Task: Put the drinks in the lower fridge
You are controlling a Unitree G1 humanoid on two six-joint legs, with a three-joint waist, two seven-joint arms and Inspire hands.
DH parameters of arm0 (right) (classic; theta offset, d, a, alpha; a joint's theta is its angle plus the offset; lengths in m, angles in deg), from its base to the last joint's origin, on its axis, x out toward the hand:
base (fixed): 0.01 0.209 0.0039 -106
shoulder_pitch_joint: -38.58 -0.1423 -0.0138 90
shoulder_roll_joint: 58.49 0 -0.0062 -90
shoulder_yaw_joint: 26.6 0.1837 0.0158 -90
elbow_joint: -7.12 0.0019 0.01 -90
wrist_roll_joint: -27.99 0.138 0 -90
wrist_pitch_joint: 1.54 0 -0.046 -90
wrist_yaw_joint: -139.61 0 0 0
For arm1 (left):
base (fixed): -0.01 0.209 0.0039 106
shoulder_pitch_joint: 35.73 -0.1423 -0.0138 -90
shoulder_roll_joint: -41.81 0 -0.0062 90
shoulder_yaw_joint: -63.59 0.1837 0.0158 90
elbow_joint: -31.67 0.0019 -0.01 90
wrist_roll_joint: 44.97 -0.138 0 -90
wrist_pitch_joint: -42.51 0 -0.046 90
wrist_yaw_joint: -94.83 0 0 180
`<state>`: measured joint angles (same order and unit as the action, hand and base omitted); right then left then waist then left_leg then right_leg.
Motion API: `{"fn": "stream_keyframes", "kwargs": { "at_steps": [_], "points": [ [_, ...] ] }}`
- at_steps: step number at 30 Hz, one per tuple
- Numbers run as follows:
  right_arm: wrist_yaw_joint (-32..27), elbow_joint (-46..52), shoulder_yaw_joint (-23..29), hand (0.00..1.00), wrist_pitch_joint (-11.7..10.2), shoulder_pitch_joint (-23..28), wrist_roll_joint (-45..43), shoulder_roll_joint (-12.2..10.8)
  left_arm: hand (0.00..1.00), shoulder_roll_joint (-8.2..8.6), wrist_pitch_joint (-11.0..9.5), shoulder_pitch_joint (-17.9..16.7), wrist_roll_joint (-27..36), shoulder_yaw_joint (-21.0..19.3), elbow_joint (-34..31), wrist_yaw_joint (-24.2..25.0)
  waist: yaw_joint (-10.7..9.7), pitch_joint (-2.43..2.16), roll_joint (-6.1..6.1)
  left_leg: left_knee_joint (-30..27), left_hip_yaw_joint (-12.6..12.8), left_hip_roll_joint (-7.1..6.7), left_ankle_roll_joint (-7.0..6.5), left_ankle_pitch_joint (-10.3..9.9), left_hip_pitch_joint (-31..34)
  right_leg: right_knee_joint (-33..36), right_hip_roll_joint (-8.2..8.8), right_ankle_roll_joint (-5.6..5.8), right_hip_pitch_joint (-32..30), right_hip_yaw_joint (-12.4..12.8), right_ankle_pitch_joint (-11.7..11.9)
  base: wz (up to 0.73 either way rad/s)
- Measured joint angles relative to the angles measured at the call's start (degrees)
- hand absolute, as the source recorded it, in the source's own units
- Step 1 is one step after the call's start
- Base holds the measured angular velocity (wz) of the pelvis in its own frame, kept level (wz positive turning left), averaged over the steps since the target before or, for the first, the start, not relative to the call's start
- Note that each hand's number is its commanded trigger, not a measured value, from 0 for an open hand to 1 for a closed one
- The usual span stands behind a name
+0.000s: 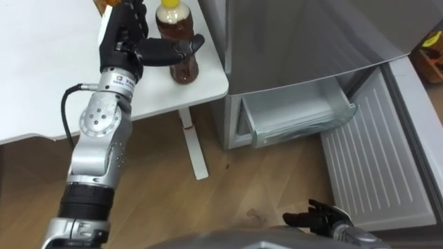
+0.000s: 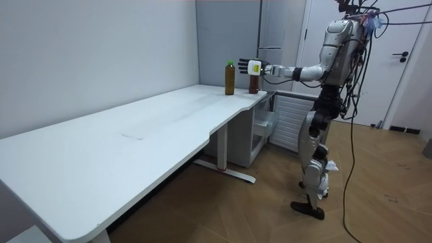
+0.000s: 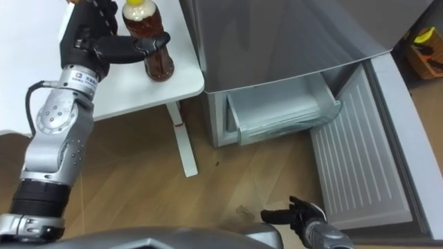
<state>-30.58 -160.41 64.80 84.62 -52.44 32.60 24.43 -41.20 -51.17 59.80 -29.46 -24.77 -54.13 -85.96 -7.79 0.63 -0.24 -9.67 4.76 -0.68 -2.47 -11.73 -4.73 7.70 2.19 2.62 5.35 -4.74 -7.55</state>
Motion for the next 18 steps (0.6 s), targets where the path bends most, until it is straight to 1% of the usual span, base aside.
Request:
{"fn": "stream_keyframes", "kwargs": {
  "at_steps": [5,9,11,12,13,15,17,18],
  "points": [
    [-0.49,-0.04,0.03,0.0,0.1,0.02,-0.01,-0.03,0.0,0.05,1.01,0.0,0.22,-0.43,0.43,-0.04,-0.02,0.02,0.02,0.15,0.03,0.01,0.0,0.0,-0.65,-0.02,0.0,0.0,0.43,0.07,0.0,0.0],
    [-0.88,-0.06,0.59,0.0,0.14,-0.11,-0.01,-0.03,0.0,0.06,1.17,0.0,0.22,-0.4,1.51,-0.02,-0.07,0.11,-0.26,0.31,0.01,0.06,0.01,-0.02,-0.56,-0.01,-0.05,0.0,0.51,0.05,0.0,0.0],
    [-1.05,-0.13,1.06,0.0,0.14,-0.15,-0.01,-0.01,0.38,0.06,1.3,0.0,0.2,-0.38,1.96,-0.01,-0.15,0.17,-0.39,0.28,-0.09,0.06,0.01,-0.02,-0.36,-0.01,-0.06,0.0,0.37,-0.01,0.0,0.0],
    [-1.1,-0.15,1.09,0.0,0.16,-0.11,-0.01,0.02,0.42,0.06,1.3,0.0,0.22,-0.39,2.05,0.18,-0.14,0.13,-0.48,0.15,-0.07,0.08,0.01,-0.02,0.0,0.02,-0.08,-0.04,0.11,0.01,0.02,0.0],
    [-1.12,-0.13,1.12,0.0,0.17,-0.04,-0.02,0.02,0.51,0.07,1.3,0.0,0.23,-0.4,2.05,0.27,-0.15,0.11,-0.53,0.11,-0.04,0.09,0.02,-0.02,0.1,0.02,-0.1,-0.1,0.0,0.05,0.06,0.0],
    [-1.38,-0.07,1.12,0.0,0.18,-0.04,-0.1,0.03,0.63,0.5,1.3,0.01,0.24,-0.51,2.47,0.41,-0.15,0.05,-0.63,0.15,0.14,0.11,0.06,0.02,0.19,0.07,-0.11,-0.15,-0.24,0.05,0.09,-0.04],
    [-1.5,-0.09,1.14,0.0,0.19,0.0,-0.29,0.03,1.0,0.64,1.33,0.0,0.26,-0.62,3.09,0.64,-0.22,0.05,-0.64,0.16,0.24,0.14,0.06,0.02,0.19,0.07,-0.14,-0.16,-0.31,0.05,0.1,-0.02],
    [-1.51,-0.01,1.13,0.0,0.2,-0.04,-0.34,0.03,1.0,0.64,1.39,0.01,0.26,-0.78,3.47,1.1,-0.28,0.05,-0.63,0.17,0.26,0.14,0.06,0.02,0.21,0.07,-0.14,-0.17,-0.35,0.05,0.11,0.0]
  ]
}}
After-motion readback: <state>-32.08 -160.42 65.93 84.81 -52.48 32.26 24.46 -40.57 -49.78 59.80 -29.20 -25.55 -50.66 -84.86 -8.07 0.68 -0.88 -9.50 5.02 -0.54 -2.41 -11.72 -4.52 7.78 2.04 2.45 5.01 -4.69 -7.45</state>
